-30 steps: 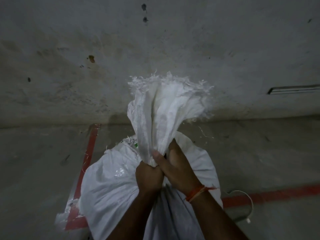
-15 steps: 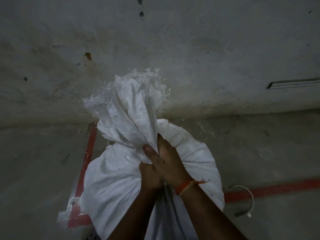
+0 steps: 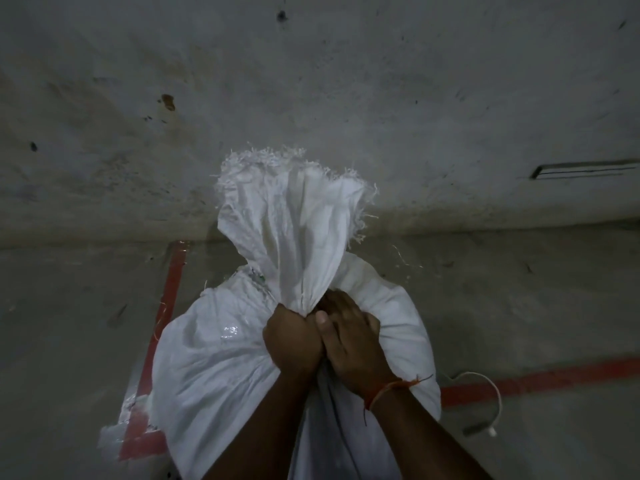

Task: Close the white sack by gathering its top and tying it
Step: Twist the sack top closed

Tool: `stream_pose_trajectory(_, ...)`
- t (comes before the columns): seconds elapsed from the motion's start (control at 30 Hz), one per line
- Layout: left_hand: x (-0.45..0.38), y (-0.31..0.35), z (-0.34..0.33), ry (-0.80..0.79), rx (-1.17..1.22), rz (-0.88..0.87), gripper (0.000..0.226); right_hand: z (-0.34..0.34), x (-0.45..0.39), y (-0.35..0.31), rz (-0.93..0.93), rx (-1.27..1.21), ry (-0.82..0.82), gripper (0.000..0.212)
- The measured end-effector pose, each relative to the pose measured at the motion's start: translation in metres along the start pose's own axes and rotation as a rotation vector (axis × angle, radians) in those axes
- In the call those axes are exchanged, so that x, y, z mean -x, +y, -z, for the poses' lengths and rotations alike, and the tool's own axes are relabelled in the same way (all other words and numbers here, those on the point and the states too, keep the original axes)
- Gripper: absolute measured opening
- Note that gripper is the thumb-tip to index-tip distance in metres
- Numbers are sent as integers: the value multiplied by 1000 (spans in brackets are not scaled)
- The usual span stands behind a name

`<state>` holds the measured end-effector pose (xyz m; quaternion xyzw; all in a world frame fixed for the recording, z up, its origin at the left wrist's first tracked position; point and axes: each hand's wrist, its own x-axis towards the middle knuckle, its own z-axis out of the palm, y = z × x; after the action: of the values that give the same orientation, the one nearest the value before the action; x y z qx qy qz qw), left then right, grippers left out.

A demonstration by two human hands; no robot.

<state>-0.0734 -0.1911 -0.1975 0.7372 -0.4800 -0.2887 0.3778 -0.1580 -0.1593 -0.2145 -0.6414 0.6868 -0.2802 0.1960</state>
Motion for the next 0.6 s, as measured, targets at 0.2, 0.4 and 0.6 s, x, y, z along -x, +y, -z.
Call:
stream_pose_trajectory(0.2, -8, 1, -1, 58, -69, -11, 53, -7, -1, 2, 2, 10, -50, 62)
stream_pose_trajectory(0.4, -20, -13, 3, -77, -88, -30, 38, -21, 6, 9, 113, 194, 61, 54)
stream_pose_trajectory(0.6, -20, -11, 6, -87, -50, 22, 27, -34, 16, 14, 183, 375, 77, 54)
